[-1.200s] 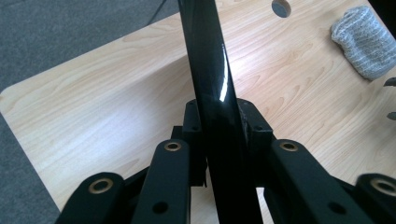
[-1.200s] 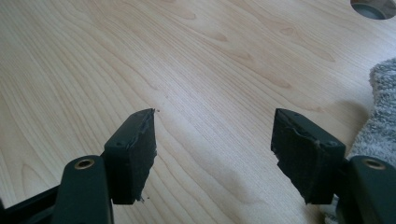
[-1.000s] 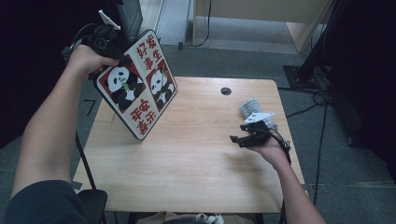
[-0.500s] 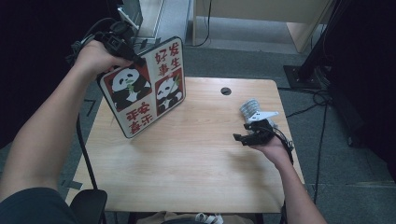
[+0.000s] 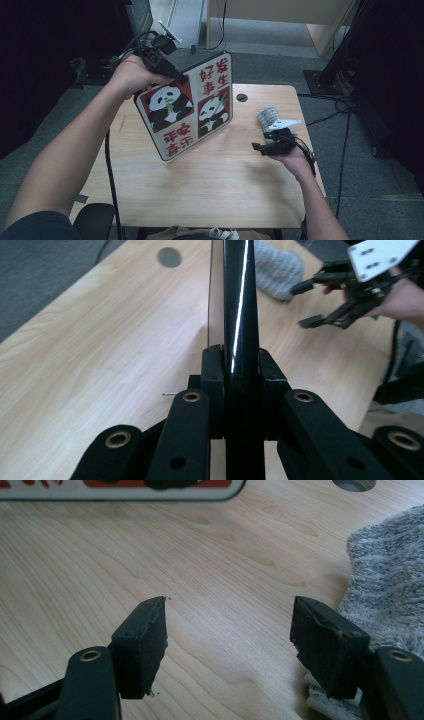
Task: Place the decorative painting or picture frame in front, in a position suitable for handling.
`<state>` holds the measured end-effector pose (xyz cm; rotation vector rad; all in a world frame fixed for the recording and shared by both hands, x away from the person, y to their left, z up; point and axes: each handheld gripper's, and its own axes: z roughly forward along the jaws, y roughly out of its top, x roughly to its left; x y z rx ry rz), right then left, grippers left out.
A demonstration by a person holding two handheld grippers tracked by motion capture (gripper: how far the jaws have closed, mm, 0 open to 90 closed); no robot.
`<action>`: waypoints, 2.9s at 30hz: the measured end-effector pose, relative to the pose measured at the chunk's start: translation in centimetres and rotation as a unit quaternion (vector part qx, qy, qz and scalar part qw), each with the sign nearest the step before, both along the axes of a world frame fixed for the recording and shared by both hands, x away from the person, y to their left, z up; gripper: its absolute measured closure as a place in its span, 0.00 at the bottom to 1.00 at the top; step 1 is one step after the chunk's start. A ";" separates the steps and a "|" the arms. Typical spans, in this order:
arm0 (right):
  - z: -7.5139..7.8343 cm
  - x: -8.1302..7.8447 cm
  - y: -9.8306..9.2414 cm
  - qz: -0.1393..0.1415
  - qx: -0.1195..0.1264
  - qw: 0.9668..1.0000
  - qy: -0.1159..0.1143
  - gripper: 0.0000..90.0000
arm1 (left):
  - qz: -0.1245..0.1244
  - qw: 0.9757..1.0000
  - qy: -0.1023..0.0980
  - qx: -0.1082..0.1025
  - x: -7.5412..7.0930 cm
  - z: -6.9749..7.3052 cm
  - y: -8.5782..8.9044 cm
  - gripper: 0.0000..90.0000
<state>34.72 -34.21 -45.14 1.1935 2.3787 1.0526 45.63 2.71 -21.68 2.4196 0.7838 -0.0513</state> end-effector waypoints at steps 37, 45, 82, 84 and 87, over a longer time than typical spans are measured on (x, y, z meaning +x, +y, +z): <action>-0.6 0.2 -0.1 0.002 -0.003 1.000 0.020 0.36 | -0.005 0.998 0.060 -0.030 0.1 -2.9 -2.9 0.87; -0.7 0.3 -0.3 -0.003 0.006 1.000 0.020 0.36 | 0.009 0.997 0.072 -0.030 0.7 -3.1 -2.6 0.76; 0.3 3.0 -2.7 -0.054 0.045 0.998 -0.003 0.39 | 0.005 0.997 0.048 -0.065 -0.2 -3.5 1.2 0.29; 0.4 3.2 -3.0 -0.060 0.054 0.997 -0.001 0.38 | 0.006 0.997 0.041 -0.064 -0.4 -3.4 1.5 0.29; 0.6 3.8 -3.5 -0.059 0.063 0.996 0.000 0.41 | 0.010 0.997 0.039 -0.072 -0.9 -3.5 2.2 0.29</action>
